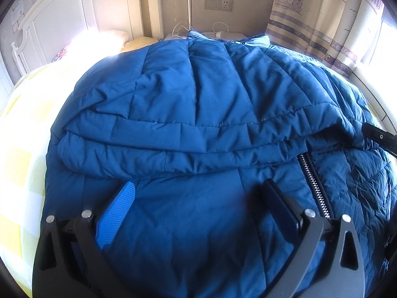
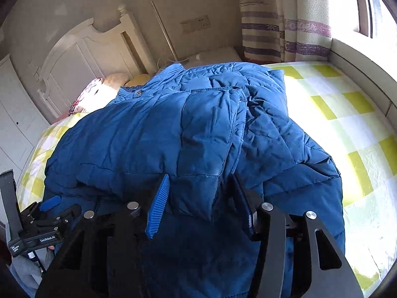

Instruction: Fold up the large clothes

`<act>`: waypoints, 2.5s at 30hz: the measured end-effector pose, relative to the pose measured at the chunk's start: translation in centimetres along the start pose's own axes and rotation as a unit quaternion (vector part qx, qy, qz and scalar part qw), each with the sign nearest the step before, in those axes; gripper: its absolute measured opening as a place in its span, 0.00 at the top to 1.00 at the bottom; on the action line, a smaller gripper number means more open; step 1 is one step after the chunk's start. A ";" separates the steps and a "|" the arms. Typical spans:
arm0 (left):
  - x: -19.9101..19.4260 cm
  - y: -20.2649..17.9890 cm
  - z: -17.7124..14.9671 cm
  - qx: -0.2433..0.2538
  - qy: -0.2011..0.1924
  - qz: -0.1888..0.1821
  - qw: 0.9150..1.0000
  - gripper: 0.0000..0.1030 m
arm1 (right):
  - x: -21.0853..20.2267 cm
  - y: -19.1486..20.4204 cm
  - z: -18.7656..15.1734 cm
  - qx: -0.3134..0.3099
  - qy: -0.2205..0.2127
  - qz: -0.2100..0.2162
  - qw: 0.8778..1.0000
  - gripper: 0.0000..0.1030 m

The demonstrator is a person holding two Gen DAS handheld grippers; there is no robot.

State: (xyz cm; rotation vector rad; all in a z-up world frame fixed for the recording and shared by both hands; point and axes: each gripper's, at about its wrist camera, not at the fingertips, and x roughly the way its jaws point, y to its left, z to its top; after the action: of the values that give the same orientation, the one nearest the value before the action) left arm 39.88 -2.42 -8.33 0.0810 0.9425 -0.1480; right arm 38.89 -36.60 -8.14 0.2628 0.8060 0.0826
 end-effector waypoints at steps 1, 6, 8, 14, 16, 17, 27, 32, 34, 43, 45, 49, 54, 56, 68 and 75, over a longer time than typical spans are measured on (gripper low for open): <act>0.0 -0.1 -0.1 0.000 0.000 0.000 1.000 0.02 | -0.5 0.7 0.3 -0.025 -0.011 -0.016 1.000 0.68; 0.1 -0.1 0.0 -0.002 -0.001 -0.001 1.000 0.02 | -4.0 3.2 3.4 -0.103 -0.094 -0.065 0.988 0.74; 0.1 -0.1 0.0 -0.003 -0.002 -0.002 1.000 0.02 | -2.5 3.1 4.1 -0.122 -0.067 -0.095 0.986 0.74; 0.1 0.0 0.0 -0.004 -0.003 -0.002 1.000 0.02 | 0.2 -0.6 1.8 -0.074 -0.018 -0.137 0.988 0.49; 0.1 0.0 0.1 -0.003 -0.003 -0.001 1.000 0.02 | -2.6 -0.2 1.8 -0.053 -0.066 -0.133 0.987 0.46; 0.2 0.0 0.1 -0.003 -0.002 -0.001 1.000 0.02 | -3.9 0.7 1.7 -0.059 -0.090 -0.127 0.986 0.46; 0.1 0.2 0.0 -0.006 -0.003 -0.004 1.000 0.02 | 2.5 2.6 2.1 -0.099 0.020 -0.068 0.993 0.44; 0.2 0.2 0.2 -0.009 -0.005 -0.008 1.000 0.02 | -3.6 6.9 -0.7 -0.138 -0.030 -0.023 0.990 0.40; 0.1 0.2 0.0 -0.009 -0.005 -0.007 1.000 0.02 | -2.8 9.1 -2.8 -0.187 0.008 -0.015 0.982 0.40; -0.9 0.8 -0.1 -0.007 -0.001 0.001 1.000 0.03 | -0.2 9.8 -5.6 -0.226 0.051 -0.073 0.970 0.28; -3.7 2.2 -1.2 -0.018 -0.036 0.008 0.999 0.02 | -2.8 7.7 -5.1 -0.211 0.017 -0.091 0.973 0.28; -3.9 6.9 -3.5 -0.056 -0.010 0.075 0.996 0.03 | -3.3 0.1 -5.0 -0.135 0.040 -0.136 0.981 0.22; -3.2 10.7 -4.0 -0.142 0.010 0.038 0.989 0.03 | -3.1 -3.2 -5.7 -0.075 0.040 -0.097 0.992 0.17; -4.0 10.1 -4.0 -0.135 -0.005 0.065 0.989 0.05 | -3.9 -1.9 -6.2 -0.096 0.020 -0.135 0.986 0.18; -6.3 -4.4 -8.5 0.079 -0.025 0.055 0.995 0.02 | -4.5 8.5 -12.1 -0.235 0.055 -0.050 0.969 0.12; -8.8 0.6 -10.4 0.012 -0.032 0.053 0.998 0.02 | -7.9 5.1 -12.8 -0.178 0.042 -0.088 0.979 0.12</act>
State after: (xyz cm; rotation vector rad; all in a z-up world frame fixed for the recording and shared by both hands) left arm 26.55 0.34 -7.29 0.1471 0.8715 -0.0634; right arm 24.34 -30.48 -9.69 -0.1520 0.8796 0.0711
